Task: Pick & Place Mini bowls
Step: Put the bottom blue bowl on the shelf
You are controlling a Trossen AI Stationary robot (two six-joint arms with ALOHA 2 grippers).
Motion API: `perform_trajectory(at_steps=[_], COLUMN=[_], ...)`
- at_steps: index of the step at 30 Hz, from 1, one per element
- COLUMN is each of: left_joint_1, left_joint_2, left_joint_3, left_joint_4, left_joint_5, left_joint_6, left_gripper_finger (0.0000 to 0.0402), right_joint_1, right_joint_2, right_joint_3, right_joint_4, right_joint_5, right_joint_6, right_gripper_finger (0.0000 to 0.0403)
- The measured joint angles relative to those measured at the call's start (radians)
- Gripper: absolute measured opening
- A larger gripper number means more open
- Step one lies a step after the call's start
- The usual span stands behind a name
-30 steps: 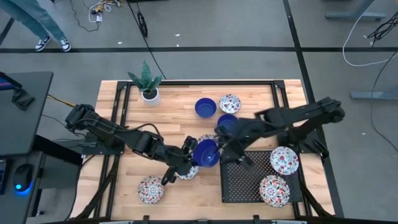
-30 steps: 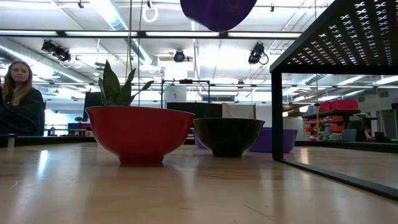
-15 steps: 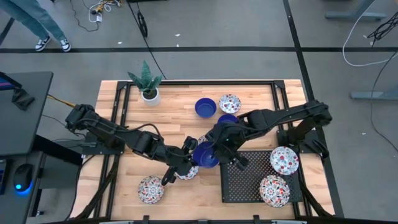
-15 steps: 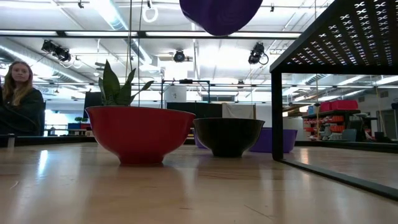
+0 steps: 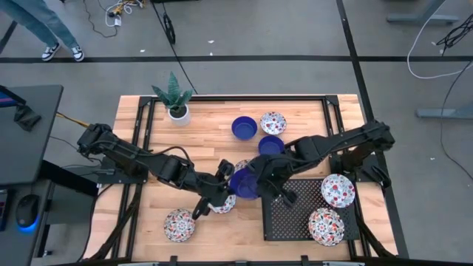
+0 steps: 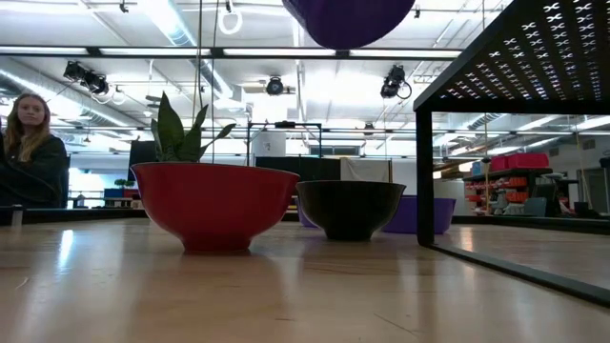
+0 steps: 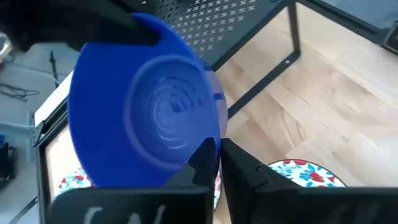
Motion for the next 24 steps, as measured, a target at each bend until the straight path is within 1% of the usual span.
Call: perform_trajectory(at_steps=[3, 7, 10, 13, 16, 19, 20, 24], left_joint_1=[0.000, 0.005, 0.005, 0.005, 0.005, 0.002, 0.001, -0.001], left_joint_2=[0.000, -0.002, -0.002, -0.002, -0.003, -0.009, -0.009, -0.017], left_joint_3=[0.000, 0.002, 0.003, 0.005, 0.005, -0.004, -0.005, -0.001], left_joint_4=[0.001, 0.014, 0.016, 0.026, 0.055, 0.076, 0.095, 0.212], left_joint_5=[-0.041, -0.060, -0.077, -0.081, -0.089, -0.079, -0.077, -0.078], left_joint_6=[-0.046, -0.102, -0.132, -0.139, -0.139, -0.143, -0.142, -0.116], left_gripper_finger=[0.0056, 0.0113, 0.0153, 0.0184, 0.0202, 0.0212, 0.0214, 0.0215], right_joint_1=[0.030, 0.068, 0.102, 0.135, 0.172, 0.213, 0.228, 0.291], right_joint_2=[0.000, -0.008, -0.029, -0.059, -0.083, -0.095, -0.099, -0.093], right_joint_3=[0.000, 0.000, 0.000, 0.000, 0.000, 0.001, 0.002, -0.014], right_joint_4=[0.001, 0.006, -0.027, -0.049, -0.079, -0.148, -0.146, -0.143], right_joint_5=[0.098, 0.211, 0.292, 0.329, 0.343, 0.351, 0.351, 0.407], right_joint_6=[0.042, 0.132, 0.198, 0.270, 0.355, 0.435, 0.458, 0.529], right_gripper_finger=[0.0009, 0.0004, 0.0003, 0.0002, 0.0002, 0.0001, 0.0000, 0.0000])
